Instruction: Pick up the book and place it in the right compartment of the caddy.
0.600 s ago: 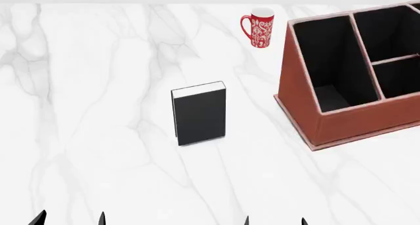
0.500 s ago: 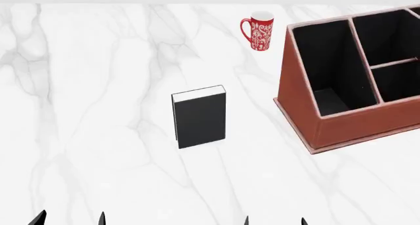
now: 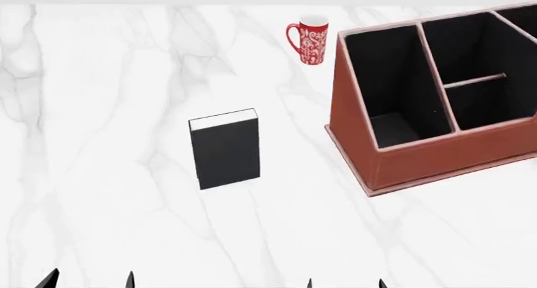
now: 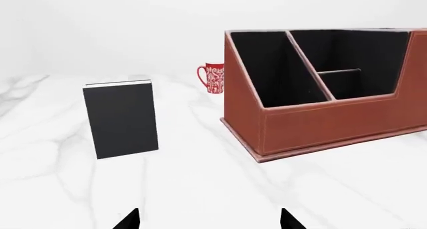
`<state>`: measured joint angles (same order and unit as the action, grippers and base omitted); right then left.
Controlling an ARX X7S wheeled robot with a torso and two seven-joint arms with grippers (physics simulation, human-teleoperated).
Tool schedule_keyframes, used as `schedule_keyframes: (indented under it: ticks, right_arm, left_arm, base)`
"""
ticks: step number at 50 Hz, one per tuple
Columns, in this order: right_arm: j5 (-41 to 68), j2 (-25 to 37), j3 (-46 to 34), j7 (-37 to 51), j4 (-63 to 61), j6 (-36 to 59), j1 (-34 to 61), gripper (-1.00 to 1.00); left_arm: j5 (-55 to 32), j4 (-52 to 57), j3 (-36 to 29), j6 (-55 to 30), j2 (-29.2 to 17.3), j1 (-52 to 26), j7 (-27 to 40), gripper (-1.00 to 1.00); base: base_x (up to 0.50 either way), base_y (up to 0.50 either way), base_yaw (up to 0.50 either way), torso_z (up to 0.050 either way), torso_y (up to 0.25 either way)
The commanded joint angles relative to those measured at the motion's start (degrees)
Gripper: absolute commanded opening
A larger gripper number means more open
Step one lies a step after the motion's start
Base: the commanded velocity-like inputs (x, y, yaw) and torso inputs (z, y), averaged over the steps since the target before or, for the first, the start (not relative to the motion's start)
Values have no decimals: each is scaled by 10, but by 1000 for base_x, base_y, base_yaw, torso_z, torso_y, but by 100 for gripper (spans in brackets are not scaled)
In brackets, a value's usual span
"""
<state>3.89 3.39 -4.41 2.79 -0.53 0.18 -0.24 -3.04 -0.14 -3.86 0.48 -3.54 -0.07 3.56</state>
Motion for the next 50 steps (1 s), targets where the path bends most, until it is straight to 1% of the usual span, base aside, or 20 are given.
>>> schedule_keyframes:
  ticks: [1, 17, 26, 29, 31, 32, 35, 36, 37, 38, 40, 41, 42, 43, 44, 45, 47, 48, 49, 50]
  right_arm:
    - [13, 11, -11, 8, 0, 1, 1, 100]
    - [26, 21, -22, 19, 0, 2, 3, 100]
    - [14, 23, -28, 44, -2, -1, 1, 100]
    - [13, 25, -28, 56, -25, 28, -3, 100]
    - [20, 25, -22, 70, -63, 78, -7, 100]
    - [31, 22, -8, 90, -106, 138, -6, 100]
    - [40, 29, -3, 104, -170, 215, -2, 100]
    - [44, 32, 3, 116, -223, 266, 6, 100]
    - [48, 35, 5, 119, -248, 289, 10, 100]
    - [38, 43, 4, 134, -296, 339, 29, 100]
    - [80, 40, 29, 129, -345, 427, 63, 100]
    - [89, 42, 34, 127, -356, 447, 75, 100]
    - [98, 44, 43, 136, -375, 498, 110, 100]
    - [105, 45, 46, 136, -384, 522, 125, 100]
    - [106, 46, 46, 137, -385, 523, 125, 100]
    - [120, 49, 51, 142, -403, 599, 180, 100]
    - [122, 50, 52, 153, -416, 641, 220, 100]
    - [135, 44, 63, 157, -424, 701, 266, 100]
    - [148, 34, 81, 155, -426, 733, 287, 100]
    - [153, 30, 88, 157, -425, 756, 307, 100]
  left_arm:
    - [-9, -1, -13, 2, -9, -1, 11, 100]
    - [-18, -1, -24, 4, -19, -1, 23, 100]
    - [-21, -2, -32, -3, -24, -2, 32, 100]
    - [-28, 7, -32, -16, -24, 0, 36, 100]
    - [-25, 19, -30, -27, -25, 4, 46, 100]
    - [-29, 46, -22, -53, -24, 9, 61, 100]
    - [-24, 116, -15, -117, -28, 16, 85, 100]
    - [-27, 181, -6, -203, -31, 12, 104, 100]
    - [-24, 212, -2, -237, -33, 11, 116, 100]
    - [-40, 279, 28, -322, -27, 2, 141, 100]
    - [-47, 343, 42, -362, -39, 1, 146, 100]
    - [-42, 367, 49, -389, -42, -2, 158, 100]
    - [-61, 423, 81, -434, -50, -5, 159, 100]
    - [-61, 446, 93, -460, -55, -8, 165, 100]
    - [-62, 447, 93, -461, -55, -8, 166, 100]
    - [-77, 508, 152, -530, -65, -20, 174, 100]
    - [-83, 552, 194, -604, -76, -38, 185, 100]
    - [-89, 590, 246, -662, -79, -53, 191, 100]
    - [-101, 601, 269, -678, -85, -56, 200, 100]
    - [-141, 601, 295, -669, -102, -46, 230, 100]
  base:
    - [0, -500, 0, 0, 0]
    - [0, -490, 0, 0, 0]
    - [0, -8, 0, 0, 0]
    - [0, 0, 0, 0, 0]
    - [0, 0, 0, 0, 0]
    - [0, 0, 0, 0, 0]
    - [0, 0, 0, 0, 0]
    - [0, 0, 0, 0, 0]
    - [0, 0, 0, 0, 0]
    - [0, 0, 0, 0, 0]
    - [0, 0, 0, 0, 0]
    - [0, 0, 0, 0, 0]
    - [0, 0, 0, 0, 0]
    - [0, 0, 0, 0, 0]
    - [0, 0, 0, 0, 0]
    - [0, 0, 0, 0, 0]
    - [0, 0, 0, 0, 0]
    - [0, 0, 0, 0, 0]
    - [0, 0, 0, 0, 0]
    - [0, 0, 0, 0, 0]
